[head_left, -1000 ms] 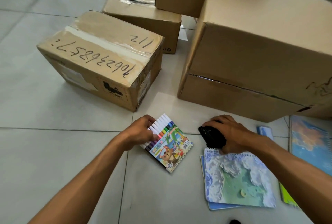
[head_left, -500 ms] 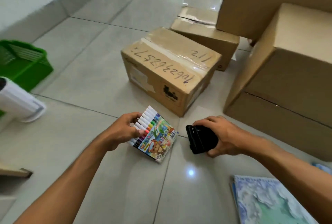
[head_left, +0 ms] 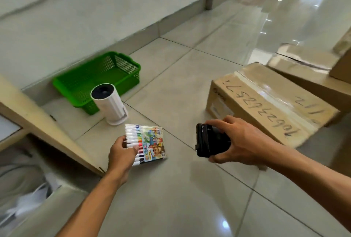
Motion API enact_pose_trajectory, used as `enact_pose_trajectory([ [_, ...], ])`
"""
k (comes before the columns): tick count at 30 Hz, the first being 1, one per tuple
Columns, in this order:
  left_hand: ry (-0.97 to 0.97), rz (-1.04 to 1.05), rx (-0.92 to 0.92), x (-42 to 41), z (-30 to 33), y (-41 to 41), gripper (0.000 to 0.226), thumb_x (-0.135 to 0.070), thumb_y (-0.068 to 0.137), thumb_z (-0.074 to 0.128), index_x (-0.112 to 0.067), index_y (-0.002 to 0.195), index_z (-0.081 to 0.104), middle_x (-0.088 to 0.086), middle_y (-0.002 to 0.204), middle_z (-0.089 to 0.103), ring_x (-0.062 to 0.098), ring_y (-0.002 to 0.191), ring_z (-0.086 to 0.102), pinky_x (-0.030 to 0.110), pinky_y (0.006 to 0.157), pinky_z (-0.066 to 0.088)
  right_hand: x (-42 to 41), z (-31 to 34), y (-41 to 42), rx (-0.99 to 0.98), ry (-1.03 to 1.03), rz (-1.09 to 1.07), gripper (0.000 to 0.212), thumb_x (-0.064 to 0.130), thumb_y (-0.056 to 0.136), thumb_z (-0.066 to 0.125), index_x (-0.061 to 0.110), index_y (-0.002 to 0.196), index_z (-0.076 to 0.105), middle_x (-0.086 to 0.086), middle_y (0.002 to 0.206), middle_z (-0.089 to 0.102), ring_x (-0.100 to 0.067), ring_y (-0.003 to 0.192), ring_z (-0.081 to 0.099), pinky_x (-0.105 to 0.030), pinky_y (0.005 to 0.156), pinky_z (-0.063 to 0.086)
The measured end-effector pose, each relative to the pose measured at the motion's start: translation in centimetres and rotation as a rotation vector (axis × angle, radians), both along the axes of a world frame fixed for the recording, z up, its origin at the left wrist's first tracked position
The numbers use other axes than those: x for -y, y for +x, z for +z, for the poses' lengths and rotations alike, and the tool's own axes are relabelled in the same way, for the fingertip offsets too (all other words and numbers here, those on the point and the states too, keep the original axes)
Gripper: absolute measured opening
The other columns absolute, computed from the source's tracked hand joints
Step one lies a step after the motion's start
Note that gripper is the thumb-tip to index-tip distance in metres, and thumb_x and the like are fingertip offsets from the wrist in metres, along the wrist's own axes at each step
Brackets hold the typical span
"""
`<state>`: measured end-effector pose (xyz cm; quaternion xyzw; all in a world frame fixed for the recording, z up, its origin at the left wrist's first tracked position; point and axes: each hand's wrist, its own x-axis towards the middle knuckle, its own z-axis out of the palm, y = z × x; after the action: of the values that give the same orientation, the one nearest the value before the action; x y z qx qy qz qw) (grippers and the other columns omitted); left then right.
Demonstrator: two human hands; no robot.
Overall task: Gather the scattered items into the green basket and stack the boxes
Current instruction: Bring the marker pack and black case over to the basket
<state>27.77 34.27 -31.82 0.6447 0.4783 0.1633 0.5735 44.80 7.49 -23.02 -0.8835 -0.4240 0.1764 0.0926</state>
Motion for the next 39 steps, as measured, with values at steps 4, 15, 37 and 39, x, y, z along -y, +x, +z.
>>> enact_pose_trajectory([
  [4, 0.257, 0.112, -0.207, -2.3, -1.4, 1.5, 0.031, -0.004, 0.085, 0.061, -0.014, 0.114, 0.062, 0.009, 0.111, 0.069, 0.024, 0.09, 0.062, 0.03, 0.074, 0.048, -4.8, -1.8, 2.8, -0.02, -0.008, -0.056, 0.1, 0.069, 0.065, 0.076, 0.043, 0.148, 0.027, 0.011, 0.122, 0.059, -0.01, 0.099, 0.057, -0.03, 0.084, 0.056],
  [15, 0.617, 0.076, -0.671, -8.1, -3.9, 0.9, 0.071, -0.024, 0.085, 0.069, -0.018, 0.146, 0.034, 0.014, 0.149, 0.03, 0.032, 0.13, 0.037, 0.045, 0.105, 0.036, -20.3, -9.3, 6.6, -0.074, -0.013, -0.137, 0.093, 0.065, 0.064, 0.078, 0.042, 0.144, 0.038, 0.005, 0.122, 0.062, -0.02, 0.106, 0.056, -0.033, 0.076, 0.051],
  [37, 0.72, -0.402, -0.072, -4.7, -1.3, 3.5, 0.057, -0.039, 0.086, 0.064, -0.032, 0.139, 0.046, -0.012, 0.148, 0.038, 0.009, 0.135, 0.035, 0.042, 0.109, 0.038, -17.8, -9.2, 4.6, -0.047, 0.219, 0.015, 0.103, 0.067, 0.072, 0.074, 0.054, 0.15, 0.009, 0.011, 0.161, 0.021, -0.017, 0.147, 0.021, -0.043, 0.112, 0.034],
  [39, 0.76, -0.455, -0.011, -3.1, 0.0, 4.3, 0.059, -0.045, 0.085, 0.059, -0.032, 0.14, 0.045, -0.014, 0.149, 0.037, 0.007, 0.136, 0.034, 0.041, 0.11, 0.037, -14.9, -7.8, 4.3, -0.04, 0.228, 0.023, 0.105, 0.069, 0.072, 0.073, 0.054, 0.151, 0.005, 0.011, 0.163, 0.018, -0.017, 0.148, 0.02, -0.041, 0.113, 0.032],
])
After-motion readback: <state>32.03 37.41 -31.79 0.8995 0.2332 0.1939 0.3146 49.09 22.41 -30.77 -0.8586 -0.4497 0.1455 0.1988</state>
